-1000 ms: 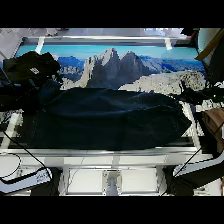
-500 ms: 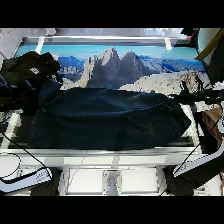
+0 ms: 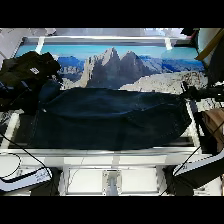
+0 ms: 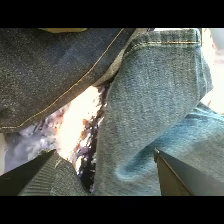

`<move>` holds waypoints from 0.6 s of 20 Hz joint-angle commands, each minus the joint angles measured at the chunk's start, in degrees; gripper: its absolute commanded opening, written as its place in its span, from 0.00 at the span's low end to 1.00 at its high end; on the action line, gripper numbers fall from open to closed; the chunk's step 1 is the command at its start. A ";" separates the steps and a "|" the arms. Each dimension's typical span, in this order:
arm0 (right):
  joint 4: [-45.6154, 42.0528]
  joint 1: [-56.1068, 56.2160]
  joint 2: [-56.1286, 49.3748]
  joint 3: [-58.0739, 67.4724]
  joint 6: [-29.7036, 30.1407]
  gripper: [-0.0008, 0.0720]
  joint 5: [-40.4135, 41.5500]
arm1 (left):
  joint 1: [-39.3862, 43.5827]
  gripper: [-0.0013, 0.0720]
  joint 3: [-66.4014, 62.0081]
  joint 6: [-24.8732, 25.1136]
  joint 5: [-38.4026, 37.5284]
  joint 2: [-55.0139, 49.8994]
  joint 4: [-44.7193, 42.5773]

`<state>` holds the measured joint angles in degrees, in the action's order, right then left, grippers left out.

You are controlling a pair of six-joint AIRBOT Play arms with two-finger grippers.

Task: Fold the clothes and pants, and hang the long-sleeved shirts on hangers.

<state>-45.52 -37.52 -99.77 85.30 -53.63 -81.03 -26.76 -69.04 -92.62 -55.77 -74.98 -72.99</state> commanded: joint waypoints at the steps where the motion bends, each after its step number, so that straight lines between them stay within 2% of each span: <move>1: -0.31 -3.93 3.13 0.57 -1.46 0.08 0.15 | -0.04 0.98 0.00 -0.07 -0.02 -1.46 0.31; 7: -2.91 -5.27 4.02 0.50 -7.15 0.08 7.39 | 0.00 0.98 0.07 -0.02 0.37 -6.10 8.61; 8: -4.59 -4.24 4.02 0.50 -9.57 0.08 9.84 | 0.02 0.98 0.07 0.00 0.83 -6.88 10.38; 12: -19.39 -0.33 4.02 0.50 -26.38 0.08 17.55 | 2.51 0.98 0.07 0.02 6.78 -9.09 13.29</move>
<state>-55.20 -39.92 -95.83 85.73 -68.99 -69.38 -25.71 -68.99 -92.66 -53.01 -82.46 -62.57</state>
